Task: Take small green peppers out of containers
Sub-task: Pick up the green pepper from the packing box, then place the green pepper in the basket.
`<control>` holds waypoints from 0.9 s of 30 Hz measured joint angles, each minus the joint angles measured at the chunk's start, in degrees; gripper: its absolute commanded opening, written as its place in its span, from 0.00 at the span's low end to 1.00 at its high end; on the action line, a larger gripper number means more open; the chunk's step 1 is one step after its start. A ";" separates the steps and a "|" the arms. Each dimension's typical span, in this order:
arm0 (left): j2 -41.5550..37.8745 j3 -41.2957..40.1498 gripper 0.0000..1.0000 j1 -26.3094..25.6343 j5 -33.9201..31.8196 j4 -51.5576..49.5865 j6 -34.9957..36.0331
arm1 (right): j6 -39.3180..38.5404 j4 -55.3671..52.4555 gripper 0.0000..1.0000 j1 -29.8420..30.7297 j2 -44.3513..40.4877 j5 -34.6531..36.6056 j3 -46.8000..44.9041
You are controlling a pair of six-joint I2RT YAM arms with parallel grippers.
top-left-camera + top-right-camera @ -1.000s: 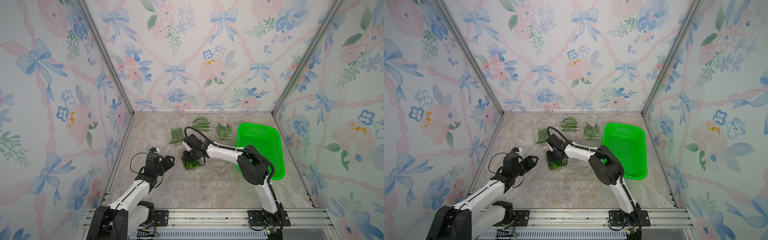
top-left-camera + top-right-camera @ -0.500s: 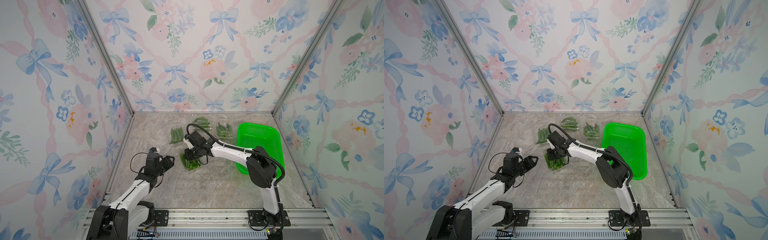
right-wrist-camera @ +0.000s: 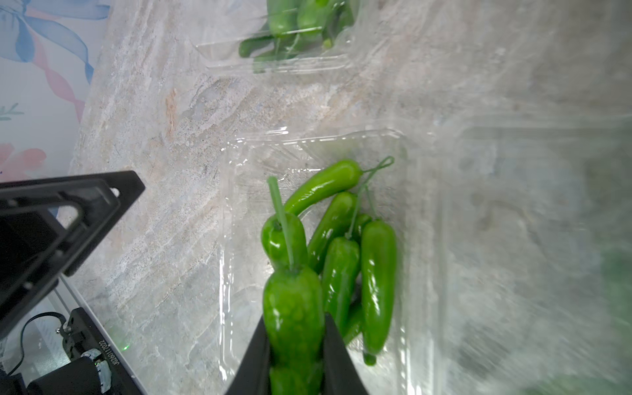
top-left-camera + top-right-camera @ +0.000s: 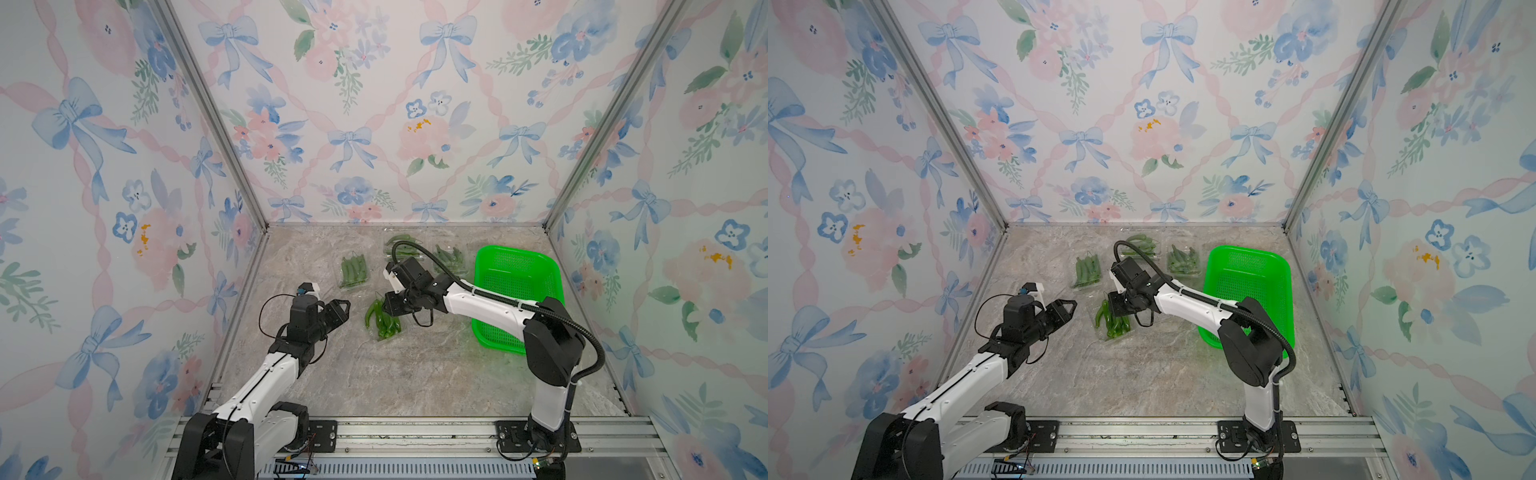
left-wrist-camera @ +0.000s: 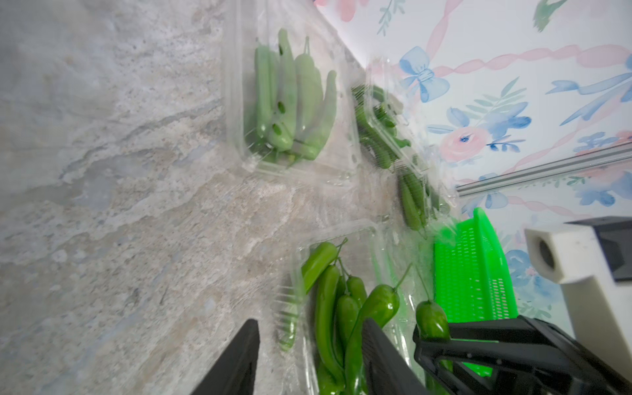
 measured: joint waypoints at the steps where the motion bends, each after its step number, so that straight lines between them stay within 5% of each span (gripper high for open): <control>1: 0.33 1.20 0.50 -0.68 0.00 -0.07 0.20 | 0.15 -0.07 0.14 -0.61 -1.84 0.11 -0.92; 10: 9.97 15.37 0.53 -14.34 -3.43 0.07 2.40 | 1.57 -1.79 0.16 -9.09 -23.58 4.22 -8.90; 17: 24.44 30.14 0.51 -27.39 -7.02 0.52 4.63 | 2.56 -6.43 0.20 -23.39 -38.42 6.34 -17.49; 27: 44.33 44.30 0.50 -37.97 -6.38 1.51 4.68 | 3.10 -7.02 0.20 -46.14 -42.07 2.34 -32.44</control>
